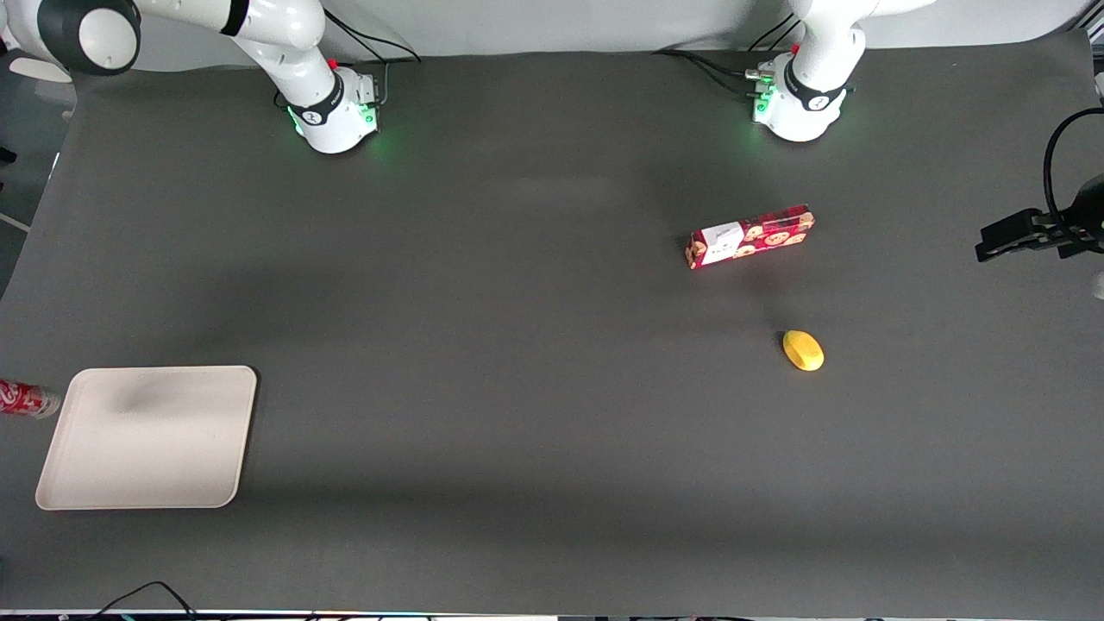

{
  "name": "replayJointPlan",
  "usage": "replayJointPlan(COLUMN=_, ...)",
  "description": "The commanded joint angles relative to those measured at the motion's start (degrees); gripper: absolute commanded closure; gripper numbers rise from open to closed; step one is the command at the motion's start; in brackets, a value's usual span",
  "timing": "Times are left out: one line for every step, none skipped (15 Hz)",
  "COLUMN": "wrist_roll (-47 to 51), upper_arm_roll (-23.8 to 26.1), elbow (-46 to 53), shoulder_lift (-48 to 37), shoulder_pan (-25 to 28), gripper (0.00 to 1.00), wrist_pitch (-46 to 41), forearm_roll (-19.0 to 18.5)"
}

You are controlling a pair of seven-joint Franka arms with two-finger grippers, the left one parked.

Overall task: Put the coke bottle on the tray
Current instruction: 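Lift the bottle and carry it over the cream tray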

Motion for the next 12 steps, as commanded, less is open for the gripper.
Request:
replayJointPlan(wrist_roll=-4.41, upper_arm_roll=1.49, elbow=4.79, shoulder_lift=6.67, shoulder_pan=-3.02, gripper=1.0, wrist_pitch=5.06, forearm_roll=0.75)
replayJointPlan(wrist_roll=-5.02, upper_arm_roll=2.02, elbow=4.79, shoulder_lift=7.64, shoulder_pan=-3.81, gripper=1.0, wrist_pitch=5.59, forearm_roll=1.27)
replayJointPlan(wrist_roll=-5.47, upper_arm_roll=2.28, elbow=4.79, shoulder_lift=8.52, shoulder_pan=-4.17, gripper=1.0, wrist_pitch=5.77, forearm_roll=1.71)
replayJointPlan(wrist_roll=-5.99, upper_arm_roll=2.37, elbow=4.7, shoulder_lift=9.31, shoulder_pan=-4.61, gripper=1.0, wrist_pitch=6.03, forearm_roll=2.41)
replayJointPlan(wrist_roll=-6.43, upper_arm_roll=2.29, elbow=4.62, shoulder_lift=9.84, shoulder_pan=-4.78, gripper=1.0, wrist_pitch=6.91, forearm_roll=3.38)
replayJointPlan(wrist_roll=-7.05, upper_arm_roll=2.28, elbow=4.61, shoulder_lift=10.45, shoulder_pan=-4.96, gripper=1.0, wrist_pitch=7.44, forearm_roll=3.91)
replayJointPlan(wrist_roll=-7.92, upper_arm_roll=2.37, elbow=4.61, shoulder_lift=11.16, shoulder_pan=-5.48, gripper=1.0, wrist_pitch=8.23, forearm_roll=4.18)
replayJointPlan(wrist_roll=-8.45, upper_arm_roll=2.29, elbow=4.53, shoulder_lift=11.34, shoulder_pan=-5.58, gripper=1.0, wrist_pitch=9.02, forearm_roll=4.61)
replayJointPlan(wrist_roll=-8.81, upper_arm_roll=2.28, elbow=4.53, shoulder_lift=11.86, shoulder_pan=-5.66, gripper=1.0, wrist_pitch=9.11, forearm_roll=5.14)
replayJointPlan(wrist_roll=-8.81, upper_arm_roll=2.28, elbow=4.53, shoulder_lift=11.95, shoulder_pan=-5.66, gripper=1.0, wrist_pitch=9.2, forearm_roll=5.67)
replayJointPlan(wrist_roll=-8.81, upper_arm_roll=2.28, elbow=4.53, shoulder_lift=11.95, shoulder_pan=-5.66, gripper=1.0, wrist_pitch=9.2, forearm_roll=5.76)
replayJointPlan(wrist_roll=-8.81, upper_arm_roll=2.28, elbow=4.53, shoulder_lift=11.95, shoulder_pan=-5.66, gripper=1.0, wrist_pitch=9.2, forearm_roll=5.76)
